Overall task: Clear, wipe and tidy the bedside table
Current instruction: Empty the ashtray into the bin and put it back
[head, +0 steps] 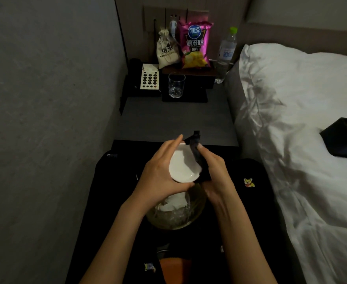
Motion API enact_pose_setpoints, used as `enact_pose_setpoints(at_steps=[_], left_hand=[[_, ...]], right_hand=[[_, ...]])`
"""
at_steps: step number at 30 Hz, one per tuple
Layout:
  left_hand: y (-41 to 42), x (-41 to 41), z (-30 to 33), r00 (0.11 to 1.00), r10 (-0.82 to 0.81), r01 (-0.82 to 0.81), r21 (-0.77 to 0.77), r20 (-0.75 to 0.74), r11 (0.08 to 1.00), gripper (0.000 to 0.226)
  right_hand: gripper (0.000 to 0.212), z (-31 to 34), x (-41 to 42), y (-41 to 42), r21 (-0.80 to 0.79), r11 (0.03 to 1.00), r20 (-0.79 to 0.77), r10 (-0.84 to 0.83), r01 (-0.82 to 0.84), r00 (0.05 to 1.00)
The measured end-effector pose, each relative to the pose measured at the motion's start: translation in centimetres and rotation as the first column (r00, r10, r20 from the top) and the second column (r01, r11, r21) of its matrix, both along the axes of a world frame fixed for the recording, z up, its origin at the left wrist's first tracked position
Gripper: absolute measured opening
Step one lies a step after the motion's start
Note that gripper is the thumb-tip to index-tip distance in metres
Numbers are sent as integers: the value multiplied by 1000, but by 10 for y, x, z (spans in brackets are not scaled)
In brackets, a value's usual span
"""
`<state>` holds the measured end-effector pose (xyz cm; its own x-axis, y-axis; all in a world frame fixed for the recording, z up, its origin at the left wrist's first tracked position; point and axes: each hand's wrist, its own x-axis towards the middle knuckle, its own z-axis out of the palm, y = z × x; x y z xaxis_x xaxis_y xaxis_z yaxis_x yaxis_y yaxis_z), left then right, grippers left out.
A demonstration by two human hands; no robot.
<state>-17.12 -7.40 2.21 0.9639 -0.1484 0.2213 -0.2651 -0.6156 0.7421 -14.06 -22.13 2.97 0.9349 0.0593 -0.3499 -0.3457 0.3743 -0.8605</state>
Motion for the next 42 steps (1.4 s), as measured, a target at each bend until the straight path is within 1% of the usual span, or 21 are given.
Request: enact_pose_setpoints(at_steps=[2, 3, 4, 7, 10, 12, 16, 18, 20, 22, 24, 25, 27, 30, 35, 39, 42], left_hand=[[-2, 5, 0, 1000, 18, -16, -44, 26, 999, 108], [-3, 8, 0, 999, 19, -17, -62, 30, 998, 107], [-4, 11, 0, 1000, 19, -17, -75, 24, 997, 108], [-5, 24, -1, 1000, 18, -18, -83, 0, 996, 109], [-6, 44, -2, 999, 44, -45, -82, -10, 996, 108], [-6, 62, -4, 998, 60, -60, -36, 9, 998, 107], [-10, 105, -12, 999, 32, -32, 19, -13, 999, 106], [-14, 131, -17, 999, 27, -26, 24, -29, 999, 105], [-18, 161, -23, 999, 52, -52, 23, -15, 998, 104], [-22, 194, -27, 996, 87, -87, -5, 2, 996, 104], [-26, 226, -30, 992, 128, -128, -49, 5, 991, 104], [-29, 242, -32, 989, 148, -147, -61, 6, 987, 104], [-35, 271, -38, 984, 176, -175, -65, 8, 982, 101], [-45, 309, -50, 980, 197, -197, -62, -10, 978, 99], [-58, 359, -66, 981, 189, -192, -50, -45, 980, 96], [-64, 381, -76, 985, 152, -154, -24, -81, 988, 92], [-64, 394, -81, 986, 148, -148, 7, -73, 989, 92]], right_hand=[[28, 1, 1, 1, 198, 980, -91, 43, -24, 995], [32, 0, 2, 2, 258, 966, -105, 52, -23, 993], [35, -1, 4, 1, 292, 956, -107, 59, -25, 993], [37, -3, 11, -1, 281, 959, -113, 71, -37, 991], [44, -6, 22, -5, 195, 979, -129, 88, -62, 988], [47, -10, 33, -7, 104, 992, -108, 79, -68, 991], [42, -12, 68, -13, -142, 990, -13, 1, -2, 1000], [38, -15, 89, -17, -238, 969, 66, -60, 74, 996], [33, -18, 112, -21, -277, 950, 125, -112, 143, 986], [23, -22, 138, -24, -299, 937, 148, -140, 179, 979], [11, -25, 165, -24, -353, 912, 172, -154, 207, 973], [9, -28, 178, -23, -390, 893, 188, -161, 224, 969], [12, -34, 207, -22, -466, 848, 203, -176, 253, 963], [15, -42, 249, -24, -555, 794, 167, -186, 248, 968], [19, -57, 305, -29, -622, 746, 144, -189, 237, 971], [20, -66, 332, -33, -666, 713, 149, -161, 219, 976], [23, -69, 345, -34, -696, 686, 152, -149, 213, 977]])
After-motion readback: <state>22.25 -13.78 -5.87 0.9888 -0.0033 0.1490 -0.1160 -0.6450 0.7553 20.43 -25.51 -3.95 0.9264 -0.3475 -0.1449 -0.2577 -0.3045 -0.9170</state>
